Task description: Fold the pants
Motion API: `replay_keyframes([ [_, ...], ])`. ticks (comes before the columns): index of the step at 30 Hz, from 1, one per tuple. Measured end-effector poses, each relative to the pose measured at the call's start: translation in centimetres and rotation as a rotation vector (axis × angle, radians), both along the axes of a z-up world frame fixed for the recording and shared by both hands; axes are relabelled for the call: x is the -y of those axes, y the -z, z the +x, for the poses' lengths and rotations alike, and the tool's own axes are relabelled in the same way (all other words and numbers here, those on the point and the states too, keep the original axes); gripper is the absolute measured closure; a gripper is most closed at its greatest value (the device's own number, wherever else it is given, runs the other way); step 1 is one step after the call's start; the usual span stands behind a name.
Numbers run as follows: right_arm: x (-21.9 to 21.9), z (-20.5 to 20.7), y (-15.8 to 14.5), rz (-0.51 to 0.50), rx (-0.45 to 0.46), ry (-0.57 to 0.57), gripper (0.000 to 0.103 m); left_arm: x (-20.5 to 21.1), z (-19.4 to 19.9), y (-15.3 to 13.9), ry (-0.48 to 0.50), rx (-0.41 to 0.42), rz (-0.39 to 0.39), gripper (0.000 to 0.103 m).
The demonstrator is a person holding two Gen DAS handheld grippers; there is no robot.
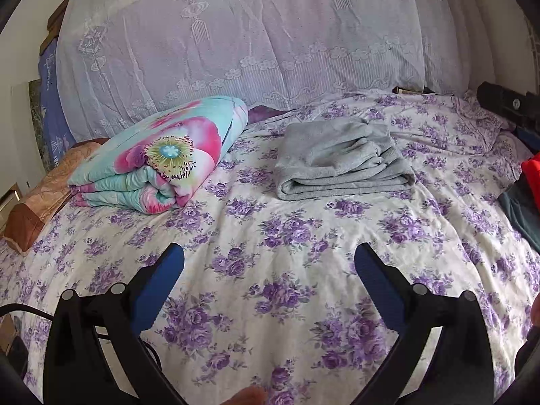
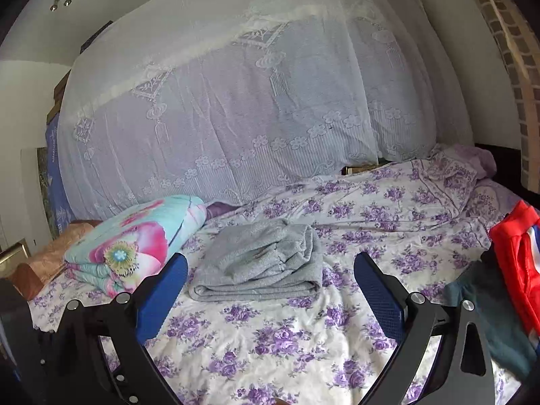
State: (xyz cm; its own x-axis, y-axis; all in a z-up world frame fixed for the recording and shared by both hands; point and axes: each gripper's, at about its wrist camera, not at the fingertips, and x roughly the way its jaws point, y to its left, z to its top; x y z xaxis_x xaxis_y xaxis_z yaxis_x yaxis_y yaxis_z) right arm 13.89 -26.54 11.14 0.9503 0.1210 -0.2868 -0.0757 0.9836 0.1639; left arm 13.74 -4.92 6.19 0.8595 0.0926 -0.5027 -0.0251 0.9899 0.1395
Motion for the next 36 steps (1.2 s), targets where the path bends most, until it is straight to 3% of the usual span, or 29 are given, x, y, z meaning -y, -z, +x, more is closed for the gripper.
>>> replay_keyframes([
  [4, 0.5, 0.8, 0.7, 0.011, -0.049, 0.0, 0.004, 0.0, 0.8, -0.9, 0.001, -0.016, -0.031, 0.004],
  [10, 1.8, -1.0, -1.2, 0.008, 0.027, 0.031, 0.004, 1.7, 1.6, -5.1, 0.021, 0.035, -0.07, 0.004],
  [15, 1.8, -0.7, -1.0, 0.015, 0.027, 0.033, 0.004, 2.9, 2.0, -3.6, 0.058, -0.008, -0.032, 0.004],
  [20, 0.8, -0.4, -0.3, -0.017, 0.007, 0.02, 0.004, 1.6, 2.5, -3.2, 0.046, -0.038, -0.095, 0.004],
  [36, 0.0, -1.1, -0.6, -0.008, 0.014, -0.02, 0.004, 1.9, 1.3, -4.0, 0.037, 0.006, -0.059, 0.004],
])
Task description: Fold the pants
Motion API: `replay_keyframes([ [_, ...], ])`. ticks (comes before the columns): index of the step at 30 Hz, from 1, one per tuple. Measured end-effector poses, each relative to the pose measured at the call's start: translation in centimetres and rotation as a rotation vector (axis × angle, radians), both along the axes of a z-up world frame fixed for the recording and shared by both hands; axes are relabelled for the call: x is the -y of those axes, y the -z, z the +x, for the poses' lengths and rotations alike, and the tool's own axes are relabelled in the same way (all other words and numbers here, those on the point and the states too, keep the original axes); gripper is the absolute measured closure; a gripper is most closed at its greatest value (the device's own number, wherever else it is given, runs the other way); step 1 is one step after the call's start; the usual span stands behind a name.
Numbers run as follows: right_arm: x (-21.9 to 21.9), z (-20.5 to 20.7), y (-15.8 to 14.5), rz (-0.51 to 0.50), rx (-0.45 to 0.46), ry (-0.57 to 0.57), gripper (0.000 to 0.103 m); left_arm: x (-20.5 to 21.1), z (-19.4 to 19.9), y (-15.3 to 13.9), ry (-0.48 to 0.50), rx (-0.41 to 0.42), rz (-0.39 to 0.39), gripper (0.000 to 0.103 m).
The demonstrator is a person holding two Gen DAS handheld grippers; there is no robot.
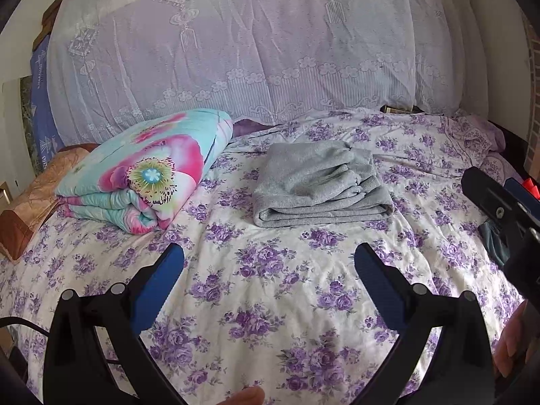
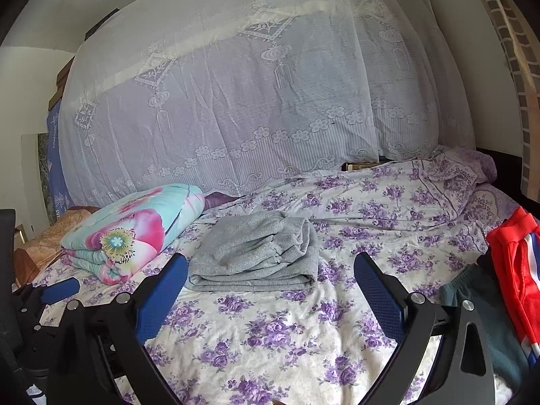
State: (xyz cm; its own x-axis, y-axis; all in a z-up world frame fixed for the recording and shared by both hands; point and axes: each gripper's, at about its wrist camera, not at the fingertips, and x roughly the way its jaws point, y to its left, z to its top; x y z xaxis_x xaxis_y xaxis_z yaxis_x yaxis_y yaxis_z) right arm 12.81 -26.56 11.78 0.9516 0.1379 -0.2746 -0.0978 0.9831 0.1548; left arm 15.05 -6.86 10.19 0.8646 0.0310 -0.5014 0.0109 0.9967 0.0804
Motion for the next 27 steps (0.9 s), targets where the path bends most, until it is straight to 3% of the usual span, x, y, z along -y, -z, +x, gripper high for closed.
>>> replay_keyframes([
  [27, -0.44, -0.08, 0.18, 0.002, -0.013, -0.01, 0.004, 0.31, -0.45, -0.31, 0.009, 0.007, -0.002, 0.004],
])
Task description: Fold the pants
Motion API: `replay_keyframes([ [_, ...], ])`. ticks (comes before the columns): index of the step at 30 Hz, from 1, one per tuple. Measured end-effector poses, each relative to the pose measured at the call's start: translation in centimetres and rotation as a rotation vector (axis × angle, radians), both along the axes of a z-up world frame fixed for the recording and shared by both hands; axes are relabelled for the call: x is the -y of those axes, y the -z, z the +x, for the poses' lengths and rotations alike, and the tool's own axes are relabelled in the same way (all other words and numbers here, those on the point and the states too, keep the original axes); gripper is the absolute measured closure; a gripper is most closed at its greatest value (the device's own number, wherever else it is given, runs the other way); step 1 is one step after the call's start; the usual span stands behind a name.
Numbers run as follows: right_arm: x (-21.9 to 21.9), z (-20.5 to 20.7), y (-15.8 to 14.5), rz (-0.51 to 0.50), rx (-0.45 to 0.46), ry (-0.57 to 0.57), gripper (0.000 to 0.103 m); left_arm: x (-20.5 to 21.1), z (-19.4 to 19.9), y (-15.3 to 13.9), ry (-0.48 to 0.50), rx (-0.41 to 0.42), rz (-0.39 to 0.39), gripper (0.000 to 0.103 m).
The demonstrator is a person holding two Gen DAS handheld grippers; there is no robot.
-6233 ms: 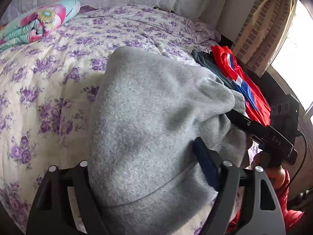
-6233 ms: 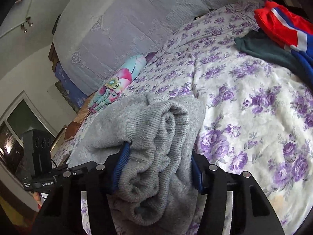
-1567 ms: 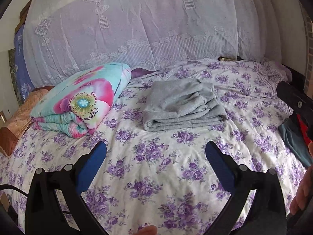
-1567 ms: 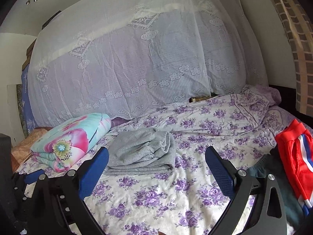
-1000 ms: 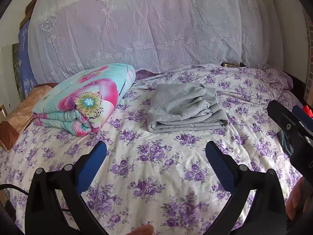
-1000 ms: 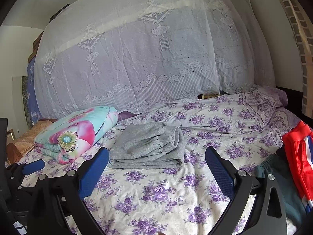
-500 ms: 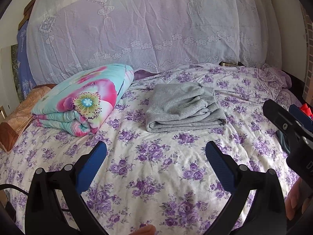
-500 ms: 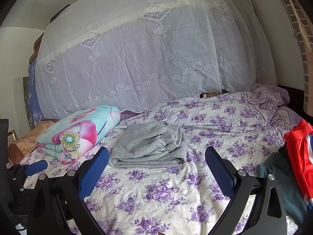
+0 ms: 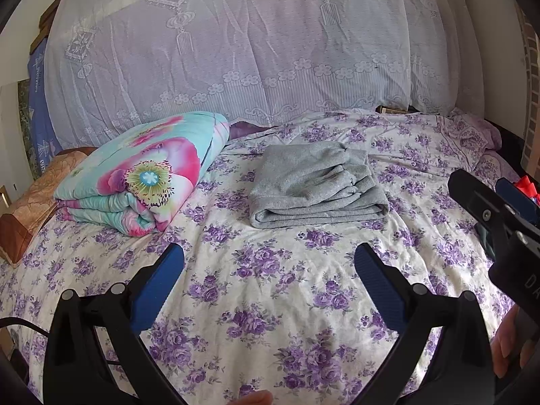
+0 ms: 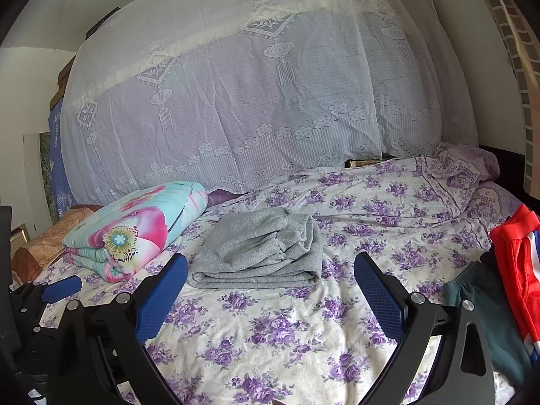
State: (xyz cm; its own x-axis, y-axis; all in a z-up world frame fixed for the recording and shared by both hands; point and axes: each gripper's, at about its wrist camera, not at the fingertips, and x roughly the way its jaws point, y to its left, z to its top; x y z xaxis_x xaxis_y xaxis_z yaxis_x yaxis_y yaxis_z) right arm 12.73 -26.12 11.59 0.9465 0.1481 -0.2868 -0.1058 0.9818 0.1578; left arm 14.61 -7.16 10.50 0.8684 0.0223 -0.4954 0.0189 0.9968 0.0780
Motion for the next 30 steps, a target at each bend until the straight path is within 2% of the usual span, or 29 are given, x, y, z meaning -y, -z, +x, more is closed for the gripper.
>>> replay_keyframes([
  [23, -0.2, -0.1, 0.1, -0.002, -0.01, 0.002, 0.004, 0.0, 0.0, 0.0, 0.008, -0.002, 0.001, 0.004],
  [27, -0.1, 0.9, 0.9, -0.011, -0.048, 0.004, 0.004, -0.6, 0.7, 0.5, -0.011, -0.025, -0.008, 0.004],
  [30, 0.5, 2.8, 2.9, 0.012, -0.114, 0.013, 0.004, -1.5, 2.2, 1.8, -0.046, -0.066, -0.002, 0.004],
])
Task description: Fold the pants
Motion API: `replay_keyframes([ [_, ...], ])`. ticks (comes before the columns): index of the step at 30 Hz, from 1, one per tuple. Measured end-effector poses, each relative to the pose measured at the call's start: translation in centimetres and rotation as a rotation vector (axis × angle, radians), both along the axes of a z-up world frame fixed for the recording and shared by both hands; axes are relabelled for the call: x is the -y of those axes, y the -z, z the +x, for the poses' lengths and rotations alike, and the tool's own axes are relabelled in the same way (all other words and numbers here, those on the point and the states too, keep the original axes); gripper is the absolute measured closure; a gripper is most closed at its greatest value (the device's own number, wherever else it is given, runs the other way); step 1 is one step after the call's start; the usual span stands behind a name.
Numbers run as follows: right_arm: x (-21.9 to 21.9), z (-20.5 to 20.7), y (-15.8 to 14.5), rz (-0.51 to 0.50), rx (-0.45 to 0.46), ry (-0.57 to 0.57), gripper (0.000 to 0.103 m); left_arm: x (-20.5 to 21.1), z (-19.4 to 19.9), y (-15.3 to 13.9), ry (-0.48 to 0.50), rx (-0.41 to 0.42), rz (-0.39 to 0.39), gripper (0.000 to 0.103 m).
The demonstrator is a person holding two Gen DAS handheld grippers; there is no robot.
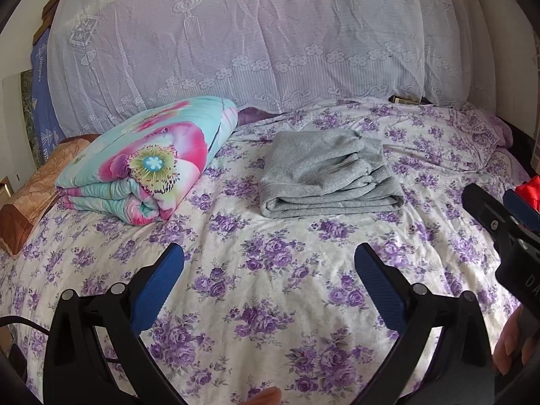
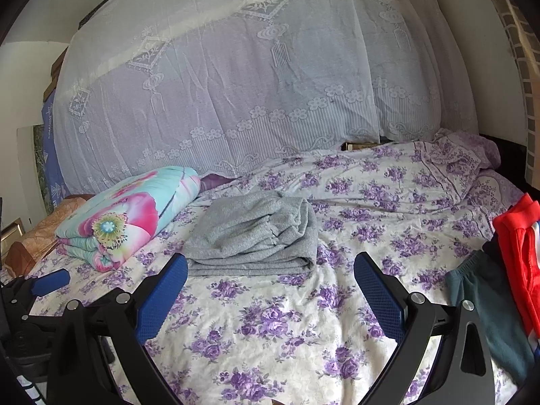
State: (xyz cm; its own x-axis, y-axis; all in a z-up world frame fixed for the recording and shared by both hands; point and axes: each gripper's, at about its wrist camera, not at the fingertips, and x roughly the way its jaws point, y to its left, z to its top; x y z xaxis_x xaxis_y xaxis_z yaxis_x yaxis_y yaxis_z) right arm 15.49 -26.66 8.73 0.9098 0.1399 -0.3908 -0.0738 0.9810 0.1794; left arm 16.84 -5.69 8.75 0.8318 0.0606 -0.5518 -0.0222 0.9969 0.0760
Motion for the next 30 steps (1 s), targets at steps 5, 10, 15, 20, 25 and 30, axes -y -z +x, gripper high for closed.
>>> replay_keyframes([
  [5, 1.1, 4.9, 3.4, 0.187, -0.109, -0.038, 0.004, -1.8, 2.5, 2.8, -0.082, -0.077, -0.015, 0.004],
  [10, 0.1, 10.8, 4.0, 0.294, -0.106, -0.041, 0.004, -2.8, 3.4, 4.1, -0.143, -0.071, 0.002, 0.004],
  [15, -1.0, 17.3, 5.5, 0.346, -0.177, -0.015, 0.004, -3.5, 4.3, 4.9, -0.173, -0.084, -0.011, 0.004],
  [20, -1.4, 20.9, 6.5, 0.38, -0.23, -0.027, 0.005, -4.1, 5.0, 5.3, -0.186, -0.096, -0.045, 0.004],
  [25, -1.1, 22.1, 7.6, 0.41, -0.264, -0.029, 0.034, -3.4, 4.9, 5.6, -0.179, -0.09, -0.018, 0.004],
  [30, 0.1, 22.1, 8.0, 0.446, -0.258, -0.047, 0.061, -3.1, 4.9, 5.7, -0.165, -0.096, -0.008, 0.004],
])
